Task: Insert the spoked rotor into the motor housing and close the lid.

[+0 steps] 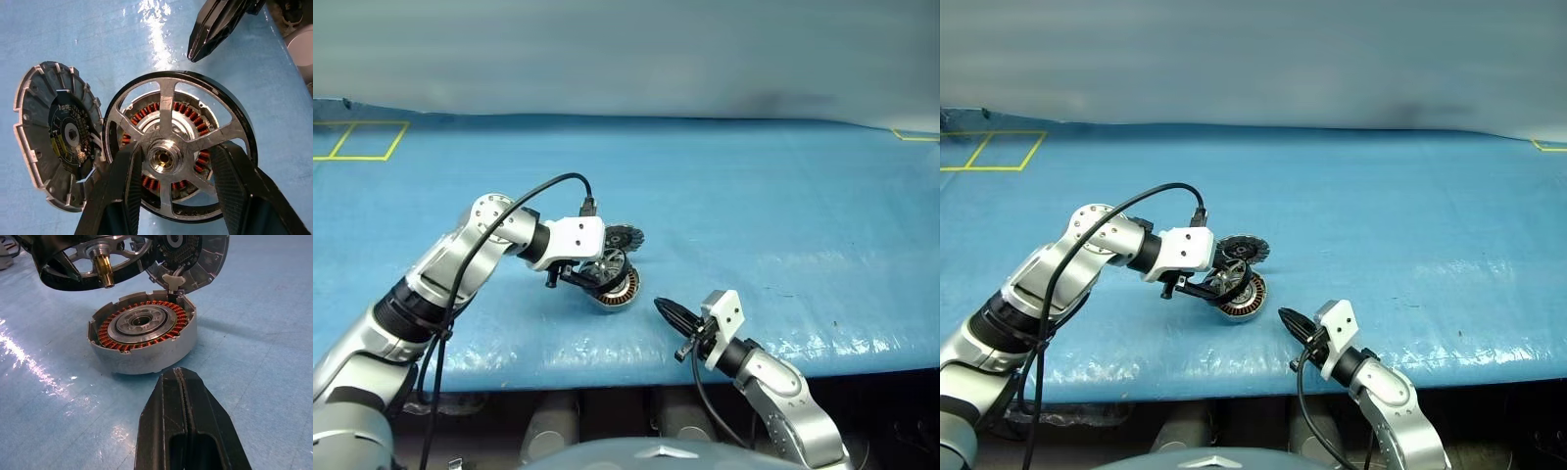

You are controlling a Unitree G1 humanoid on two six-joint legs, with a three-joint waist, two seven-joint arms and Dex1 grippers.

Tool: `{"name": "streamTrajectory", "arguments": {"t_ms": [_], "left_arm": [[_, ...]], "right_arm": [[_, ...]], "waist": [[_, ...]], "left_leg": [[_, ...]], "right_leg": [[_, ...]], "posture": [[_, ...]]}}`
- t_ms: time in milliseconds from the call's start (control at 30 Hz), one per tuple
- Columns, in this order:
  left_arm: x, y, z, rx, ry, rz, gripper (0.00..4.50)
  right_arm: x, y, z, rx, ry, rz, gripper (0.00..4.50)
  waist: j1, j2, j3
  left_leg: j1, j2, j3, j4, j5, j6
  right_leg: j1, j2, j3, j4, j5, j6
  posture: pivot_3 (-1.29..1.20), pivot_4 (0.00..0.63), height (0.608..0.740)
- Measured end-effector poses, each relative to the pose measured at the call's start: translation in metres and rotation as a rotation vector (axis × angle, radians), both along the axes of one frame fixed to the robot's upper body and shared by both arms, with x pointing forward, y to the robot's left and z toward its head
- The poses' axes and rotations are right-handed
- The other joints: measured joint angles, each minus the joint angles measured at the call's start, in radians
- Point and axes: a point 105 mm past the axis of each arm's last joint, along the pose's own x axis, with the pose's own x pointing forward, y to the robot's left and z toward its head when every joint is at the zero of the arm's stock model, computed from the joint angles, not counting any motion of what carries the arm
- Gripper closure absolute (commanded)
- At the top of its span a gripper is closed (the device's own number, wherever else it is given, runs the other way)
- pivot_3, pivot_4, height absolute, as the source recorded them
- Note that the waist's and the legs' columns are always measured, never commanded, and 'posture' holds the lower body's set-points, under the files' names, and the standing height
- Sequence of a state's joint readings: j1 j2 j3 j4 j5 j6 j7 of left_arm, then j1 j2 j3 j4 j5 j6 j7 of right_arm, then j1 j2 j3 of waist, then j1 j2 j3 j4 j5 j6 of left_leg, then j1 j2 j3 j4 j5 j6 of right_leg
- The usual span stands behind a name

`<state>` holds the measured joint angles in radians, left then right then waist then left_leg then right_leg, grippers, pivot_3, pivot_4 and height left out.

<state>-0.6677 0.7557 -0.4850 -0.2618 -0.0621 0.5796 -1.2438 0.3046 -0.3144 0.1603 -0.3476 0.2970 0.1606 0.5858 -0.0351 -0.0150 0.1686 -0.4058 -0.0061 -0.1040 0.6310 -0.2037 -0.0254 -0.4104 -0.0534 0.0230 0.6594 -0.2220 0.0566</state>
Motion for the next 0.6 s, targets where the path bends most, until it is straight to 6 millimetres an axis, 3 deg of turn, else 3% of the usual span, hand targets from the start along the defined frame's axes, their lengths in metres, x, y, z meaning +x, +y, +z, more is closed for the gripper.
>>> {"name": "streamTrajectory", "arguments": {"t_ms": [333, 600], "left_arm": [[0.011, -0.009, -0.012, 0.039, 0.0, -0.008, 2.7], [0.008, -0.017, -0.016, 0.06, -0.005, -0.058, 2.7]], "right_arm": [[0.001, 0.001, -0.001, 0.014, -0.008, -0.013, 4.5], [0.0, 0.0, -0.004, 0.007, 0.001, -0.016, 4.5]], "waist": [[-0.001, 0.0, 0.0], [-0.001, 0.0, 0.0]], "left_leg": [[0.0, 0.0, 0.0, 0.0, 0.0, 0.0], [0.0, 0.0, 0.0, 0.0, 0.0, 0.0]], "right_leg": [[0.0, 0.0, 0.0, 0.0, 0.0, 0.0], [0.0, 0.0, 0.0, 0.001, 0.0, 0.0]], "posture": [[0.0, 0.15, 0.74], [0.0, 0.15, 0.74]]}}
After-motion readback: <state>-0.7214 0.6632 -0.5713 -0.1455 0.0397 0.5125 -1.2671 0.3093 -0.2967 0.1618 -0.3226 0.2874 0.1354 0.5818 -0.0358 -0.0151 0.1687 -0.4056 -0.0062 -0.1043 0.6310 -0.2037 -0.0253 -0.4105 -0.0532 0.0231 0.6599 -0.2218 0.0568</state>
